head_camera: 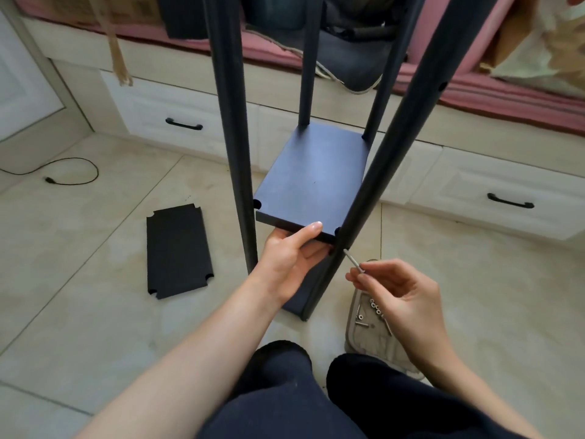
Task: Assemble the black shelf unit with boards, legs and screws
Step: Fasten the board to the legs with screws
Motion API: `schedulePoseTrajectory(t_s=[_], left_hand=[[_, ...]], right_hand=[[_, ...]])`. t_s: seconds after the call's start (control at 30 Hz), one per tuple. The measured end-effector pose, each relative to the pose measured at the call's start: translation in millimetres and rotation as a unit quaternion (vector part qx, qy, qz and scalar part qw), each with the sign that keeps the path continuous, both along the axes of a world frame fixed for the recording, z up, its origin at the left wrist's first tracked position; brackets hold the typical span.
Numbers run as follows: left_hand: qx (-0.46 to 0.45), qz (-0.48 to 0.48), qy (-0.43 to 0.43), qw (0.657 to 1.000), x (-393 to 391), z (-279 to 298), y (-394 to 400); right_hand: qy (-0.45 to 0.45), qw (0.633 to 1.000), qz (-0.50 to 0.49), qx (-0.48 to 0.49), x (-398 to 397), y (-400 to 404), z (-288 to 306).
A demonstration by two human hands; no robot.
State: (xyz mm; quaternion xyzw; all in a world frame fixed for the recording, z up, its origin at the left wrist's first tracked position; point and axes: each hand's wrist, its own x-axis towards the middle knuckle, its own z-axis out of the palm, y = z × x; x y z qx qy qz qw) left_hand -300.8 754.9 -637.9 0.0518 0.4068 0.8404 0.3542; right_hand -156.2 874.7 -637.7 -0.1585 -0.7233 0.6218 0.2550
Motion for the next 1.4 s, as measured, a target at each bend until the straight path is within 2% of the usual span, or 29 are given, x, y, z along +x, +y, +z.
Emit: schedulePoseTrajectory(t_s=[0.2, 0.6, 1.07, 1.4], left_hand=[[0.002, -0.015, 0.018, 1.0, -2, -3, -1], [0.01, -0.013, -0.004, 1.0, -1, 0, -2], [0.018, -0.014, -0.002, 1.0, -1, -3, -3], [0.02, -0.014, 0.0, 1.0, -1, -5, -4]], right_hand=[[0.005, 1.0, -0.007, -0.001, 0, 2, -6], [0.011, 0.999, -0.019, -0.03, -2, 2, -3], [0.007, 1.0, -0.01, -0.015, -24, 2, -5], [0.024, 0.997, -0.005, -0.075, -25, 1, -9]])
